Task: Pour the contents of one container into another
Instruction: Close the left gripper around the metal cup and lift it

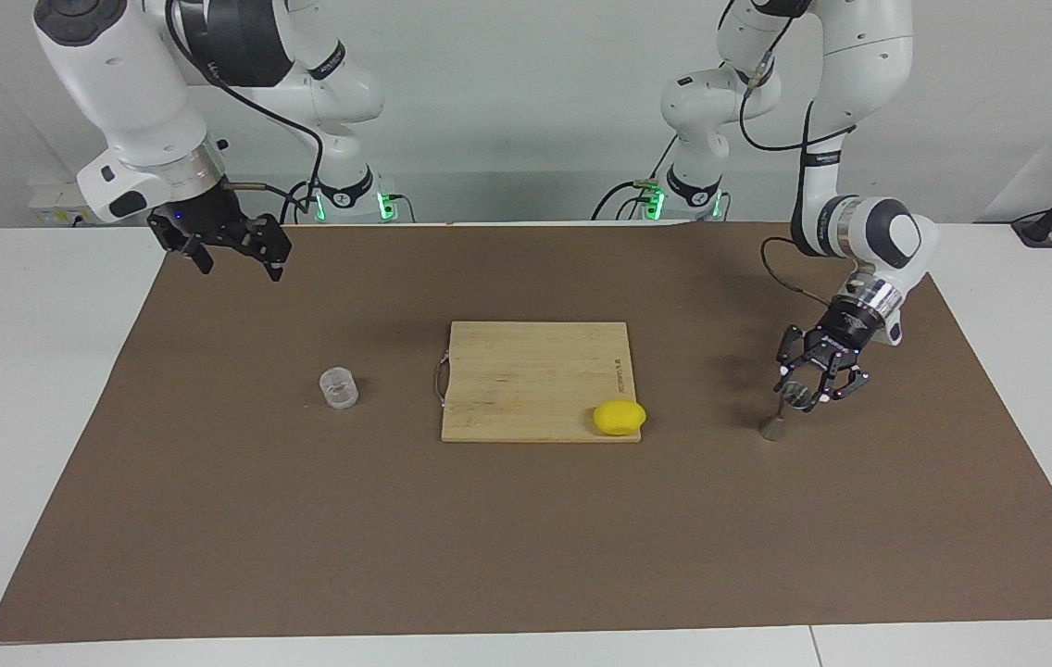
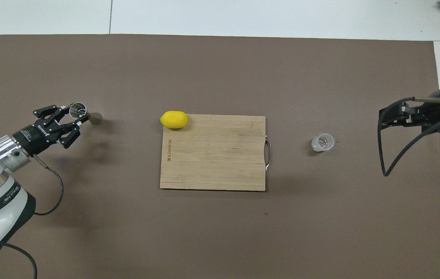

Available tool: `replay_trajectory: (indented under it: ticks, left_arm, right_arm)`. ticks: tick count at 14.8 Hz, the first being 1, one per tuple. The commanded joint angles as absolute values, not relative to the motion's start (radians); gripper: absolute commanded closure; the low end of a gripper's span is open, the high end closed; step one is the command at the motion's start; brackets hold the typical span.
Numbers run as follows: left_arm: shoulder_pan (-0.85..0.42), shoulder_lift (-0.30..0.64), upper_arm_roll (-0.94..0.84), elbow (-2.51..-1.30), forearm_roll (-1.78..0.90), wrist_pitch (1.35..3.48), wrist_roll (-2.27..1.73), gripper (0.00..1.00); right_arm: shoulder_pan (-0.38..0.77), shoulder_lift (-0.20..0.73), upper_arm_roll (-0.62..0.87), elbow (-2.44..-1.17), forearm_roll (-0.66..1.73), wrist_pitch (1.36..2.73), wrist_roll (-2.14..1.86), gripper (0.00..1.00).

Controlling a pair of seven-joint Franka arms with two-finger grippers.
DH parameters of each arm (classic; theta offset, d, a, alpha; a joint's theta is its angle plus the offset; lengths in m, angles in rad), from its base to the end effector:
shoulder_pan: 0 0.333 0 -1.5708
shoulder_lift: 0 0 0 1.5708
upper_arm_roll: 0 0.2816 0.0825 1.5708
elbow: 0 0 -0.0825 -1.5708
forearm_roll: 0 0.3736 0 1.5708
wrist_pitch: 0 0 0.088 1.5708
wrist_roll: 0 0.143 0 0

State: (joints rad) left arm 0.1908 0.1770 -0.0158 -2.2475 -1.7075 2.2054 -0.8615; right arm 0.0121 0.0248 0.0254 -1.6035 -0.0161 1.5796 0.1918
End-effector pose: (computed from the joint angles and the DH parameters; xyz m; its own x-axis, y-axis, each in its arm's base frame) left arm 0.5498 0.0338 0.2568 -0.3058 0.2267 -0.9247 0.7357 0.6728 -0.0783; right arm 0.5478 0.0181 0.5263 0.9871 -0.1535 -0.0448 -0.1526 -0.9880 0.0244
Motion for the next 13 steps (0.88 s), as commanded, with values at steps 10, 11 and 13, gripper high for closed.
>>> replay_trajectory:
  ticks: [10, 11, 13]
  left_arm:
    - [0.178, 0.164, -0.271, -2.154, -1.735, 2.112, -1.017, 1.00]
    - [0.176, 0.163, -0.306, -2.143, -1.736, 2.121, -1.031, 1.00]
    - [0.176, 0.161, -0.371, -2.125, -1.755, 2.175, -1.055, 1.00]
  right_arm:
    - [0.008, 0.020, 0.025, -1.615, -0.018, 1.592, 0.181, 0.00]
    - [0.008, 0.020, 0.025, -1.615, -0.018, 1.592, 0.181, 0.00]
    - [0.008, 0.020, 0.025, -1.615, -0.018, 1.594, 0.179, 0.00]
